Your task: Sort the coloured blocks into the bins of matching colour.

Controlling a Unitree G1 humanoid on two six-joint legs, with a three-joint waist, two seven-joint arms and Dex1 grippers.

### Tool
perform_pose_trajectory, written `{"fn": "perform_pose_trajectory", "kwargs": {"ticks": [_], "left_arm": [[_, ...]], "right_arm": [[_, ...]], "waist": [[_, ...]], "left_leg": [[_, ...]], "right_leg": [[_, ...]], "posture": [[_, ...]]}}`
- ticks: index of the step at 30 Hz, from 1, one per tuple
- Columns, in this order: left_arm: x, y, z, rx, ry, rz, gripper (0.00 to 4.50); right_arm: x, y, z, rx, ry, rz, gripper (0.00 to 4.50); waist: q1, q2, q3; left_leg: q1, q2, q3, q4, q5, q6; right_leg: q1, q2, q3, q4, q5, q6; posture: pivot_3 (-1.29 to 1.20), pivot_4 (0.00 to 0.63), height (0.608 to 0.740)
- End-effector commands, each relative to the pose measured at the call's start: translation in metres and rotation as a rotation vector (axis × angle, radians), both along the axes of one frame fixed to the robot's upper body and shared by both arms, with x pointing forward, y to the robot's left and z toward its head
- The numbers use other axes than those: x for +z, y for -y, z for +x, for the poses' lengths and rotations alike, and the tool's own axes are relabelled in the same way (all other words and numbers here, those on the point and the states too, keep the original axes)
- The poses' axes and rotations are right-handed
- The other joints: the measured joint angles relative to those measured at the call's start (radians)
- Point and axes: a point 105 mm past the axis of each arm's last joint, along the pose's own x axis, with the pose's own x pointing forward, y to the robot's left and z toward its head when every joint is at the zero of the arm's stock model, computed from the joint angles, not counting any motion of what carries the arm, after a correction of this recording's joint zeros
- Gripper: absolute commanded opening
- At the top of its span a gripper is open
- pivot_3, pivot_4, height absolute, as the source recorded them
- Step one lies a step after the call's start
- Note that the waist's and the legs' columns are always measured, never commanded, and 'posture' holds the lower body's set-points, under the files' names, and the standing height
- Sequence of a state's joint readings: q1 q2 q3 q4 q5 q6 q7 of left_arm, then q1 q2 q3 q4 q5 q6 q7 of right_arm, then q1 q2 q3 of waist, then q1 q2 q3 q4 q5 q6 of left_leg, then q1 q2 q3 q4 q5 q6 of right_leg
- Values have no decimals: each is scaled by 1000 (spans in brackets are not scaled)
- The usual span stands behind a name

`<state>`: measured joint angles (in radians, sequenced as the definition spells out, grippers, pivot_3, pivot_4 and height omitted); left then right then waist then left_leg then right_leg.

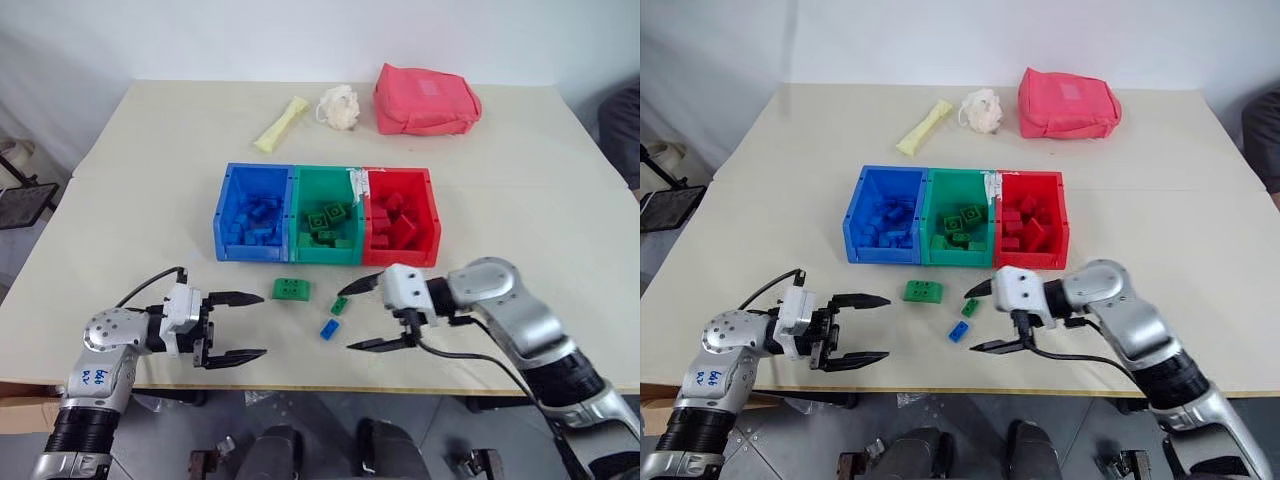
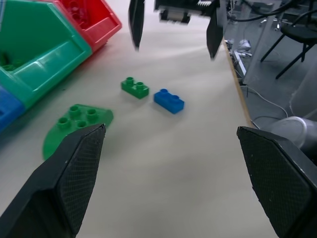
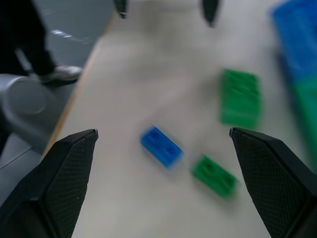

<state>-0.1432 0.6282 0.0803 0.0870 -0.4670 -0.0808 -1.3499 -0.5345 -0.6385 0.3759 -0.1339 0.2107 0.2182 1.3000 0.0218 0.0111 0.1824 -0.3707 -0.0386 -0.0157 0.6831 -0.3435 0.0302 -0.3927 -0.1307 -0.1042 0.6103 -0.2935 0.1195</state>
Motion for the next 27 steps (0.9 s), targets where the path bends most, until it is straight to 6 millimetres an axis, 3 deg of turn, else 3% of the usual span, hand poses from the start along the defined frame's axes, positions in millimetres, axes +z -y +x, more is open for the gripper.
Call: {"fn": "perform_pose_trajectory", "kwargs": {"ticks": [1, 4, 11, 15, 24, 25, 27], "left_arm": [[8, 3, -3, 3, 50, -17, 4500], [7, 4, -7, 7, 52, -25, 4500], [7, 6, -13, 30, 55, -36, 4500], [6, 9, -15, 39, 56, -45, 4500], [7, 9, -15, 61, 60, -54, 4500], [7, 9, -14, 62, 60, -55, 4500], [8, 9, -13, 65, 60, -56, 4500]], "right_arm": [[0, -8, -3, 78, 27, -20, 4465], [-10, -21, -5, 162, 28, -59, 4465], [-17, -31, 3, 211, 36, -84, 4465], [-23, -35, 6, 235, 24, -122, 3545], [-22, -38, 12, 218, 11, -123, 562], [-21, -38, 12, 216, 11, -119, 333], [-19, -39, 13, 206, 10, -104, 352]], "waist": [[0, 0, 0], [-9, 0, 0], [-25, 0, 0], [-26, 0, 0], [-26, 0, 0], [-26, 0, 0], [-26, 0, 0]], "left_leg": [[0, 0, 0, 0, 0, 0], [0, 0, 0, 0, 0, 0], [1, 1, 0, 0, 0, 0], [1, 1, 0, 0, 0, 0], [1, 1, -1, 0, 0, 0], [1, 1, -1, 0, 0, 0], [1, 1, -1, 0, 0, 0]], "right_leg": [[0, 0, 0, 0, 0, 0], [0, 0, 0, 0, 0, 0], [0, 0, 0, 1, 0, 0], [0, 0, 0, 1, 0, 0], [0, 0, 0, 2, 0, 0], [-1, 0, 0, 1, 0, 0], [0, 0, 0, 1, 0, 0]], "posture": [[0, 150, 740], [0, 150, 740], [0, 150, 740], [0, 150, 740], [0, 150, 740], [0, 150, 740], [0, 150, 740]]}}
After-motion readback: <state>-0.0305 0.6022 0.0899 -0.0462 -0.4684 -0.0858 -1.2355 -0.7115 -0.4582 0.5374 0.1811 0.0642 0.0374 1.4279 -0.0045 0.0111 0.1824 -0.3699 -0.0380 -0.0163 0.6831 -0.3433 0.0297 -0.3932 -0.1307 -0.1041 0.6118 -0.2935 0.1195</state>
